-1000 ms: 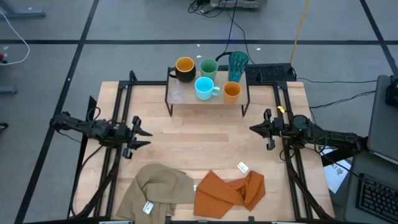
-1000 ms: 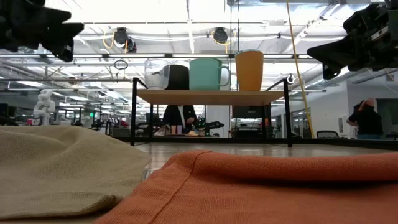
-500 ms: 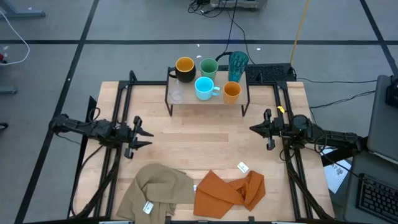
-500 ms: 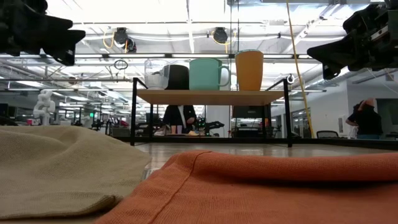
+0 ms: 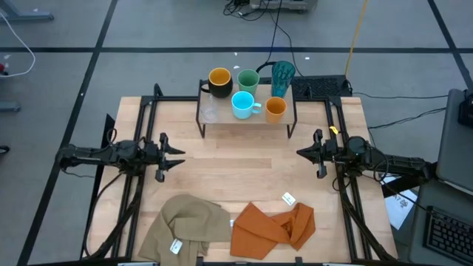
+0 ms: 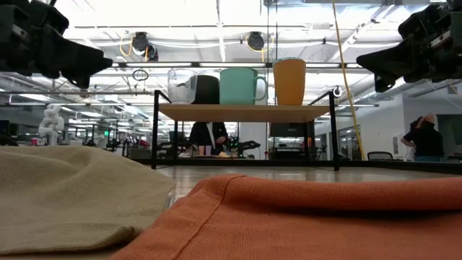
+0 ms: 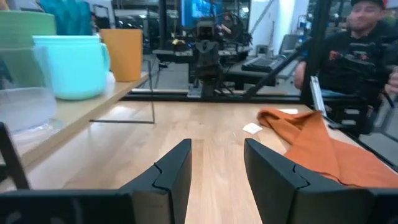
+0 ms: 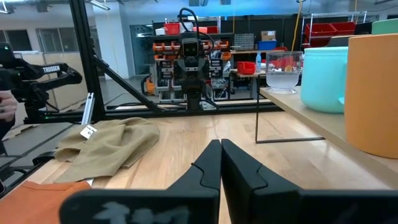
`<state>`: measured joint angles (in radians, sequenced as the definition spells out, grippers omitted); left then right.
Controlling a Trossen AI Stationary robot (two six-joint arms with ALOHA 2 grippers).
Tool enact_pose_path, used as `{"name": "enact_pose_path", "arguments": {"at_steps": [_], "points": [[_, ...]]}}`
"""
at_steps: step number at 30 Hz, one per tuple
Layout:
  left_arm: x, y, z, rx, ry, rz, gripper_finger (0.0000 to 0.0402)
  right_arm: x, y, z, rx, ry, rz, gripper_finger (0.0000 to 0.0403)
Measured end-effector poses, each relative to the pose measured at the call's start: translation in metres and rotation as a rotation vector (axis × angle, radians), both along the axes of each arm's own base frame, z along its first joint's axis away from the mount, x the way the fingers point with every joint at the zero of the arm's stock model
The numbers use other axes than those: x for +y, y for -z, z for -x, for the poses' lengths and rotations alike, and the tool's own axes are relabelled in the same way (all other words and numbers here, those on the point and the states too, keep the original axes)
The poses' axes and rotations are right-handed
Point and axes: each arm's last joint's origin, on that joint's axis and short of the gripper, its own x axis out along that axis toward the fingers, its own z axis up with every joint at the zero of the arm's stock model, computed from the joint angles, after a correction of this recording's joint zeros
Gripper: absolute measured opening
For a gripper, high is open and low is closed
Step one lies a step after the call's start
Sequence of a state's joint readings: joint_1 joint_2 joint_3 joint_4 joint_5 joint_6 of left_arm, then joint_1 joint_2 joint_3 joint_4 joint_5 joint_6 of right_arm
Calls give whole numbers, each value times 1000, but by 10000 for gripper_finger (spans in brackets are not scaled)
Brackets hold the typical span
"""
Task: Stack small to large cups/mugs on shelf
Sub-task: Return to Home Position
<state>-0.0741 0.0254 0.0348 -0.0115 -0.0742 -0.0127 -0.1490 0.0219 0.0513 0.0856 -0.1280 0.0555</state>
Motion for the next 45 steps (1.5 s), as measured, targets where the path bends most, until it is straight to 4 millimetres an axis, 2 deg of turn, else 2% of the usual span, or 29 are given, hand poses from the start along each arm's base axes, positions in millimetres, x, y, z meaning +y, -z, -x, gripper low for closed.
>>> {"name": "enact_pose_path", "arguments": {"at_steps": [7,27,45], "points": [[3,6,-2,-1,-11,14,145,0,0,0,1,2,36,0],[3,6,-2,9,-4,-39,145,0,0,0,1,2,42,0],[3,3,-2,-28,-8,-7,145,0,0,0,1,2,42,0]]}}
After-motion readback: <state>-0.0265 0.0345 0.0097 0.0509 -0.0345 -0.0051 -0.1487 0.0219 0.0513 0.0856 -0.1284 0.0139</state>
